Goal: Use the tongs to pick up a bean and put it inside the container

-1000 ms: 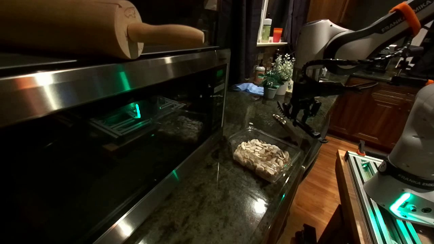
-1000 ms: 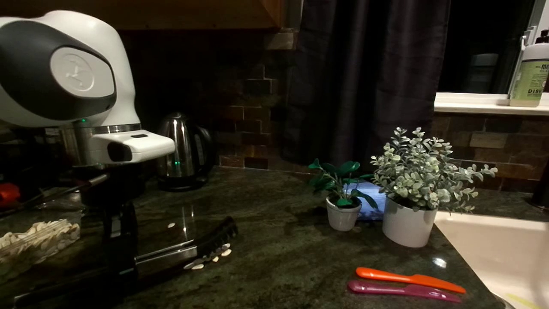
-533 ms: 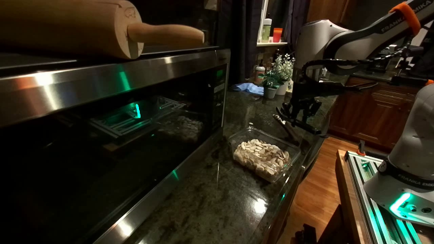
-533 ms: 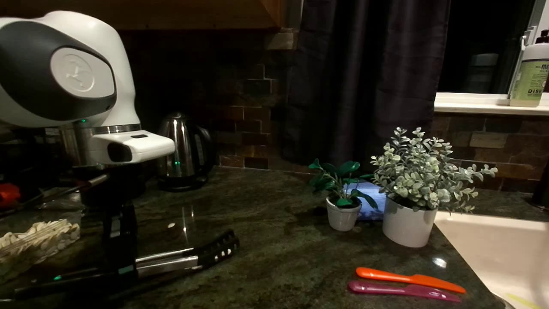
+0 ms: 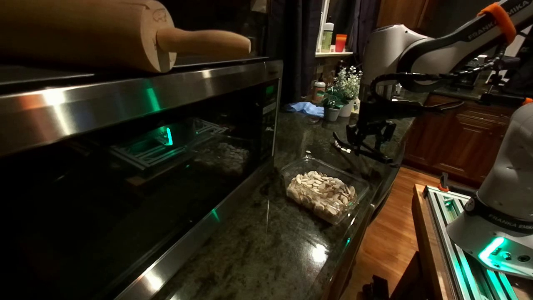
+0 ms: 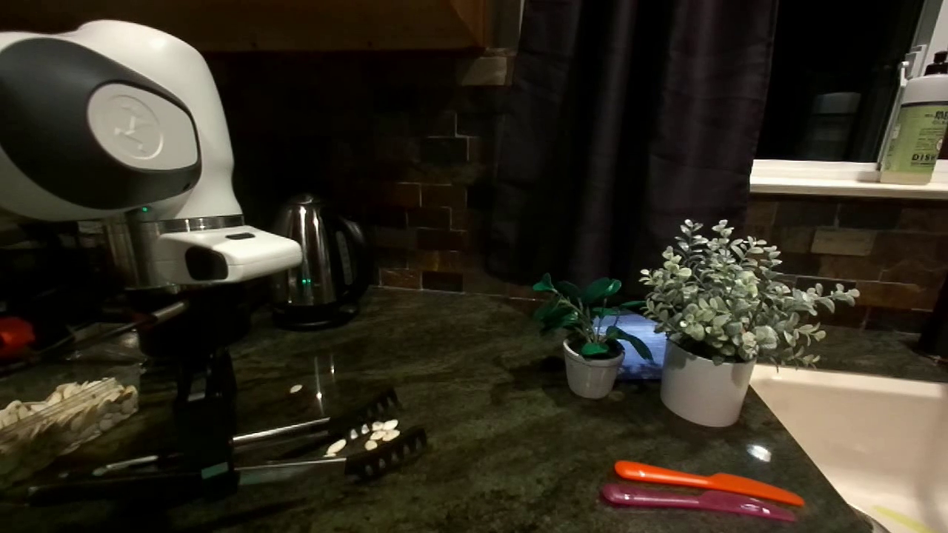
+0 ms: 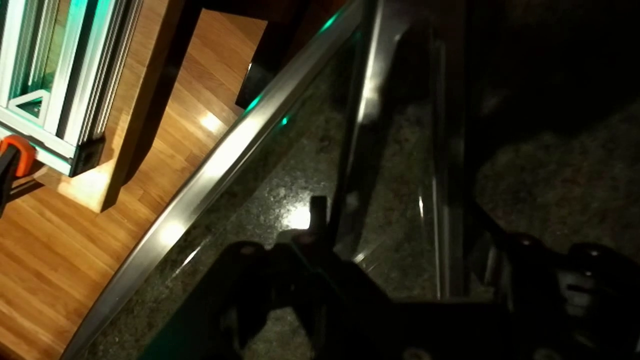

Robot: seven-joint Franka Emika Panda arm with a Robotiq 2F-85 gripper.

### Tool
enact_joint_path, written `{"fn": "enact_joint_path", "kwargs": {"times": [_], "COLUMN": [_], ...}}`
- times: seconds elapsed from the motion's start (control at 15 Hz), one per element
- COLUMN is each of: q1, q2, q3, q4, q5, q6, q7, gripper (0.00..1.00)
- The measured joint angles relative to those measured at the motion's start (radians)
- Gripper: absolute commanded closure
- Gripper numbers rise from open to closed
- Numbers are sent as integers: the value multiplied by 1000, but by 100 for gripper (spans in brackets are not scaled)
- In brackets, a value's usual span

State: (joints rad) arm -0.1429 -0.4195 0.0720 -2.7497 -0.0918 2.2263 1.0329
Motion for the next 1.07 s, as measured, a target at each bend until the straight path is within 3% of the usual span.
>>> {"fn": "enact_joint_path", "kwargs": {"times": [0.07, 0.13, 0.27, 0.33, 0.47, 0.6, 0.67, 1.07], "q1": [0, 0, 0, 0, 1, 2, 2, -9], "q2": [1, 3, 4, 4, 4, 5, 6, 5], "q3": [0, 0, 0, 0, 0, 0, 0, 0], "q4": [0, 0, 0, 0, 0, 0, 0, 2], "q5": [0, 0, 1, 1, 1, 1, 1, -7], "q6": [0, 0, 0, 0, 0, 0, 0, 0], "q7": [0, 0, 0, 0, 0, 0, 0, 0], "gripper": [17, 28, 36, 32, 32, 8, 3, 0]}}
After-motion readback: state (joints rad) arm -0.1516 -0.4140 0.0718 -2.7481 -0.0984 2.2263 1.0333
